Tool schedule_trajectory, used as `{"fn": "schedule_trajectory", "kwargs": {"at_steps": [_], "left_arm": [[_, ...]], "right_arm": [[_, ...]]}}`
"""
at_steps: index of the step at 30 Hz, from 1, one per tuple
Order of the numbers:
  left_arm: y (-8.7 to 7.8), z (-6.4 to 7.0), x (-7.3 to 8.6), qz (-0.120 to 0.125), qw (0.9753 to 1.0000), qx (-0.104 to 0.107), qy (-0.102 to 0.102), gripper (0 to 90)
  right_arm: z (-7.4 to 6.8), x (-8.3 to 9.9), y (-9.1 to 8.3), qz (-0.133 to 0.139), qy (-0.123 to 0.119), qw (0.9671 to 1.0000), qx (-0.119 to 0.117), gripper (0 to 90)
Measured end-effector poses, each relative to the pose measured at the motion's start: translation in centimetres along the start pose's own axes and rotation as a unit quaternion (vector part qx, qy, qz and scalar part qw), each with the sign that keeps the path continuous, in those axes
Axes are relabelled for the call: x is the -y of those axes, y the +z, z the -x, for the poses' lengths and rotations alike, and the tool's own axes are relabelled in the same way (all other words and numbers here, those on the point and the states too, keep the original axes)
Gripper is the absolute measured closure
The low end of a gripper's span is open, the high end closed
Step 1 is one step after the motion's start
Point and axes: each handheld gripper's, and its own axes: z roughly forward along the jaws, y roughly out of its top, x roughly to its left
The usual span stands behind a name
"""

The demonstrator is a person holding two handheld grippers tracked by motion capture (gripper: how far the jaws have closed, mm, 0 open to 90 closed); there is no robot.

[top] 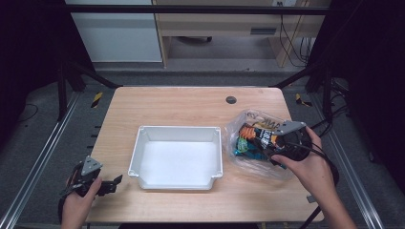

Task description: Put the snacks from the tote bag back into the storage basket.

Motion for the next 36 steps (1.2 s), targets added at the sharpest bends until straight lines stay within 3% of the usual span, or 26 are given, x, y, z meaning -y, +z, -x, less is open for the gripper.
{"fn": "schedule_trajectory", "kwargs": {"at_steps": [5,15,36], "left_arm": [[0.0,0.0,0.0,-0.002,1.0000,0.000,0.001,4.4],[0.1,-0.1,0.2,-0.005,1.0000,-0.001,-0.002,4.4],[0.0,-0.2,0.1,-0.003,1.0000,0.001,0.000,4.5]], "right_arm": [[0.8,-0.4,1.1,-0.013,-0.017,0.9996,-0.019,9.4],[2.2,-0.8,2.1,-0.020,-0.017,0.9986,-0.047,7.2],[3.9,-1.8,4.1,-0.043,-0.020,0.9966,-0.067,7.5]]}}
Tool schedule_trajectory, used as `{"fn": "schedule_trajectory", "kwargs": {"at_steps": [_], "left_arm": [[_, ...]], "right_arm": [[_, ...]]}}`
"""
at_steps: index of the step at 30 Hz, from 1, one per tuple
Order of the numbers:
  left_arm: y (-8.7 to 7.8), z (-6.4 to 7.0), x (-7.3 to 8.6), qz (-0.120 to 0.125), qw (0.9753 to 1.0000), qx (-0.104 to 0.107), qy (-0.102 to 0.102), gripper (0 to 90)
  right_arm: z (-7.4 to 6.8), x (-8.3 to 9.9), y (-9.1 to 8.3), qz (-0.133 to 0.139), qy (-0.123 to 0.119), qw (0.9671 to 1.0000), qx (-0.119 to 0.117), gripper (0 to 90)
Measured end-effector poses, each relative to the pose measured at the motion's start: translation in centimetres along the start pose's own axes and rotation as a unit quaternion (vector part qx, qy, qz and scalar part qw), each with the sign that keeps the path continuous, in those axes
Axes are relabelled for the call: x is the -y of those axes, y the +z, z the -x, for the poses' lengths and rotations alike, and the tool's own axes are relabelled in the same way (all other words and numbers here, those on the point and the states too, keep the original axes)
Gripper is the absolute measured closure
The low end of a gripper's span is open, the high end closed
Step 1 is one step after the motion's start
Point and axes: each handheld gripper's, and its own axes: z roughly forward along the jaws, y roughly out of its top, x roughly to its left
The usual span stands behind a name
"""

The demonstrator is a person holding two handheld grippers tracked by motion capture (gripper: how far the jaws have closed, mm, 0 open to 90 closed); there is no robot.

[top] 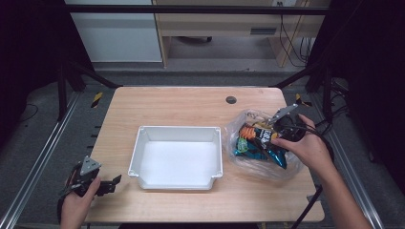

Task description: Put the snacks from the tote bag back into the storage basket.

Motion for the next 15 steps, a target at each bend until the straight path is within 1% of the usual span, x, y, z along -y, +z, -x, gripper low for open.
{"fn": "schedule_trajectory", "kwargs": {"at_steps": [4,12,13,15], "left_arm": [[0.05,-0.02,0.00,0.000,1.0000,0.000,-0.001,4.5],[0.11,0.00,0.02,-0.003,1.0000,0.001,-0.001,4.5],[0.14,0.02,0.02,-0.003,1.0000,0.001,-0.001,4.5],[0.17,0.04,-0.01,-0.005,1.0000,0.002,0.001,4.5]], "right_arm": [[0.16,-0.15,0.45,0.001,-0.001,1.0000,-0.006,7.1],[0.38,-0.24,1.00,-0.004,-0.013,0.9997,-0.022,6.8],[0.37,-0.31,1.04,-0.002,-0.018,0.9995,-0.025,6.8],[0.33,-0.36,1.02,-0.002,-0.018,0.9996,-0.023,6.8]]}}
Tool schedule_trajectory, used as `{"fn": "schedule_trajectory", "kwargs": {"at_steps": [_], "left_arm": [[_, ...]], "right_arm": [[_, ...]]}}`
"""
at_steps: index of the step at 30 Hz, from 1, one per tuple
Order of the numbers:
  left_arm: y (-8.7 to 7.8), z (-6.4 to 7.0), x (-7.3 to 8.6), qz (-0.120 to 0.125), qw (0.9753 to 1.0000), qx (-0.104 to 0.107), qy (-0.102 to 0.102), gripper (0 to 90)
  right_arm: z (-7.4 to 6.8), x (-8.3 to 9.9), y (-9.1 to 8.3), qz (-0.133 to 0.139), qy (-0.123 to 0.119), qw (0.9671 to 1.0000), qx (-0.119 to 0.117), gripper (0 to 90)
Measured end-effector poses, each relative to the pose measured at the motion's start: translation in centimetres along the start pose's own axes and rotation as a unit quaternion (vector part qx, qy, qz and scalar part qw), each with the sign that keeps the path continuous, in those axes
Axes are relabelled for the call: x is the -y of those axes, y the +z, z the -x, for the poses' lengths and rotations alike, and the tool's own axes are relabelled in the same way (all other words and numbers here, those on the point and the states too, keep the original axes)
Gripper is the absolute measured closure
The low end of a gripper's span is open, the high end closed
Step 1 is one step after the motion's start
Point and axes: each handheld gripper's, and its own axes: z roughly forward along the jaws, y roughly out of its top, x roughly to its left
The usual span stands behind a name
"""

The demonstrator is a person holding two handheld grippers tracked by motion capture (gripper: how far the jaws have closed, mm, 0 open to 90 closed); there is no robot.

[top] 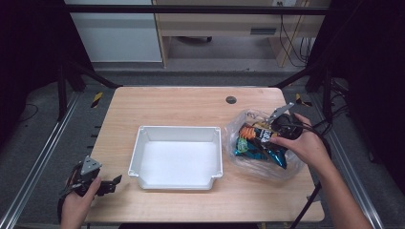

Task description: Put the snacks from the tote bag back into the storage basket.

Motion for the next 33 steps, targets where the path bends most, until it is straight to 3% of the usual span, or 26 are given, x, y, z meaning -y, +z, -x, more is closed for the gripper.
{"fn": "schedule_trajectory", "kwargs": {"at_steps": [14,22,28,33], "left_arm": [[0.2,0.1,0.0,-0.002,1.0000,0.002,0.003,4.5],[-0.1,-0.5,0.2,0.003,0.9999,-0.007,-0.013,4.6],[-0.5,-0.6,0.1,0.016,0.9996,-0.016,-0.014,4.9],[-0.4,-0.7,0.2,0.012,0.9996,-0.016,-0.017,4.9]], "right_arm": [[0.0,-0.5,1.3,-0.013,-0.014,0.9997,-0.012,7.2],[0.2,-0.9,3.3,-0.031,-0.029,0.9988,-0.022,7.1],[0.0,-1.1,5.2,-0.046,-0.034,0.9979,-0.030,6.8],[-0.1,-1.2,6.0,-0.055,-0.031,0.9975,-0.032,7.1]]}}
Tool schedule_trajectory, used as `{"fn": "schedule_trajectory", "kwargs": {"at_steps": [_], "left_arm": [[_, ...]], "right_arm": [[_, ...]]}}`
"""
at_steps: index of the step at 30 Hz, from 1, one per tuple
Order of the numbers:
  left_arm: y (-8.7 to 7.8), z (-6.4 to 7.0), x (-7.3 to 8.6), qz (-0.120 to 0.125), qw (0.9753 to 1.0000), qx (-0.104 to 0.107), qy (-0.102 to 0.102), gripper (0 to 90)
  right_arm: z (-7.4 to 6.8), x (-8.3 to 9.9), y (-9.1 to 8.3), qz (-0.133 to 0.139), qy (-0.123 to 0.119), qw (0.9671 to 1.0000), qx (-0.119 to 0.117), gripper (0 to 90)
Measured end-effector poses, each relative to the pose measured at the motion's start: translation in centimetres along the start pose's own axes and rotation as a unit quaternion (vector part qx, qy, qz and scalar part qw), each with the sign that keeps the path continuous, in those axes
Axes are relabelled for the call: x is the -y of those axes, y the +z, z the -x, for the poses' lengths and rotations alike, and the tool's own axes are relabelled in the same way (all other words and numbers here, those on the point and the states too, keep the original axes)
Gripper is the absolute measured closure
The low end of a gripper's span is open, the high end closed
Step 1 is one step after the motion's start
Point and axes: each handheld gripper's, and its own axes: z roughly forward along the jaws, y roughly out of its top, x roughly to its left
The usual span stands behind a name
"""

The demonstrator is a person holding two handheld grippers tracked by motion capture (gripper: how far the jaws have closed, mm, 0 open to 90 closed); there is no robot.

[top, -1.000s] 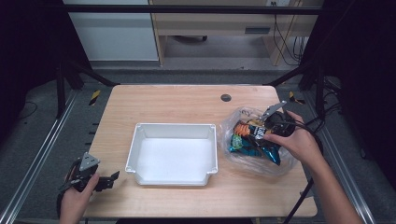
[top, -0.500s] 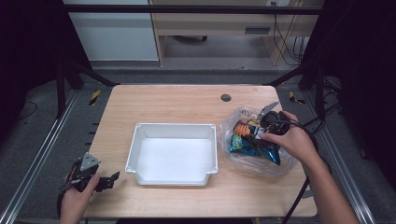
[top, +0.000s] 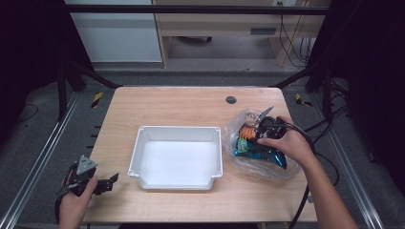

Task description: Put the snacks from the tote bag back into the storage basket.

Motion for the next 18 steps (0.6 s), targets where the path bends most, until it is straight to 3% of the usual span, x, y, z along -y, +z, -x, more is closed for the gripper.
{"fn": "schedule_trajectory", "kwargs": {"at_steps": [18], "left_arm": [[0.11,0.22,-0.09,-0.001,1.0000,0.004,0.007,4.9]], "right_arm": [[0.27,-0.08,0.64,-0.004,-0.003,1.0000,-0.004,6.8]]}}
